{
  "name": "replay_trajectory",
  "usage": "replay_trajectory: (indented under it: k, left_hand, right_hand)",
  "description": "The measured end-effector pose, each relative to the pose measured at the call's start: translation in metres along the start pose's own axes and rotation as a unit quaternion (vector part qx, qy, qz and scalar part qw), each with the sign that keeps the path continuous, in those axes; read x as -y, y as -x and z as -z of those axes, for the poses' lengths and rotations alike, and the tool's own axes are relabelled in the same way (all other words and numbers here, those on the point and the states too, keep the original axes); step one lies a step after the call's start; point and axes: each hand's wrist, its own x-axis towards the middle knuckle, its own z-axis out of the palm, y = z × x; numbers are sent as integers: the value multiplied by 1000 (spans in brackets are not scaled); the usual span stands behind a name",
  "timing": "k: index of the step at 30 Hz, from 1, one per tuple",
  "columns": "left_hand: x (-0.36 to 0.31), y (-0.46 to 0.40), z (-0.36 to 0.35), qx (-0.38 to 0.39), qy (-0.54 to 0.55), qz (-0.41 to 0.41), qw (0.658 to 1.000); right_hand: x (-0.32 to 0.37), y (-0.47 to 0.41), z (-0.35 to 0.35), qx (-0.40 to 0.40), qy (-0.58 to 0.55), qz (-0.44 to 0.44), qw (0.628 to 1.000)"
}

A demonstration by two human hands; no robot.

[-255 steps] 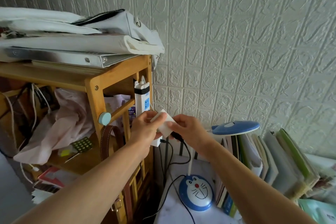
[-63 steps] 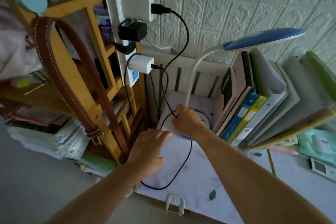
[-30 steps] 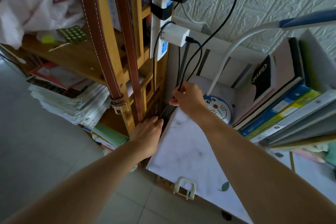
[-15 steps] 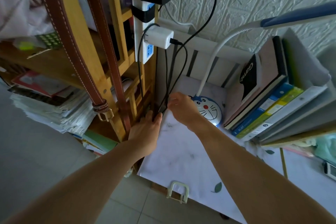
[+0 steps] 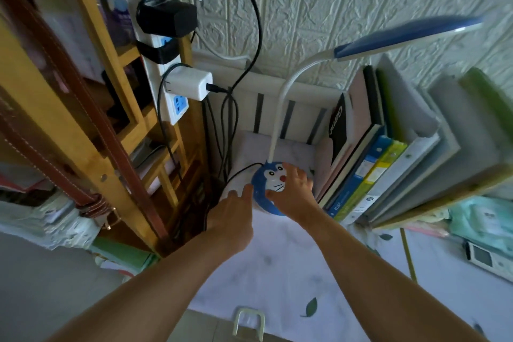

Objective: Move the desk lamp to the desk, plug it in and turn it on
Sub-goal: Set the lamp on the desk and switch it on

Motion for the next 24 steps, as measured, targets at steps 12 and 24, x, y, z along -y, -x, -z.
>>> replay_trajectory:
  k: [12,24]
  left_hand:
    - [-21,-67,-41,45,203,-7,978]
    - [-25,-71,-56,-12,215,56,975]
  right_hand:
    - [-31,-68,-5,-20,23,-40,999]
    - [-41,-68,-19,21,65,-59,996]
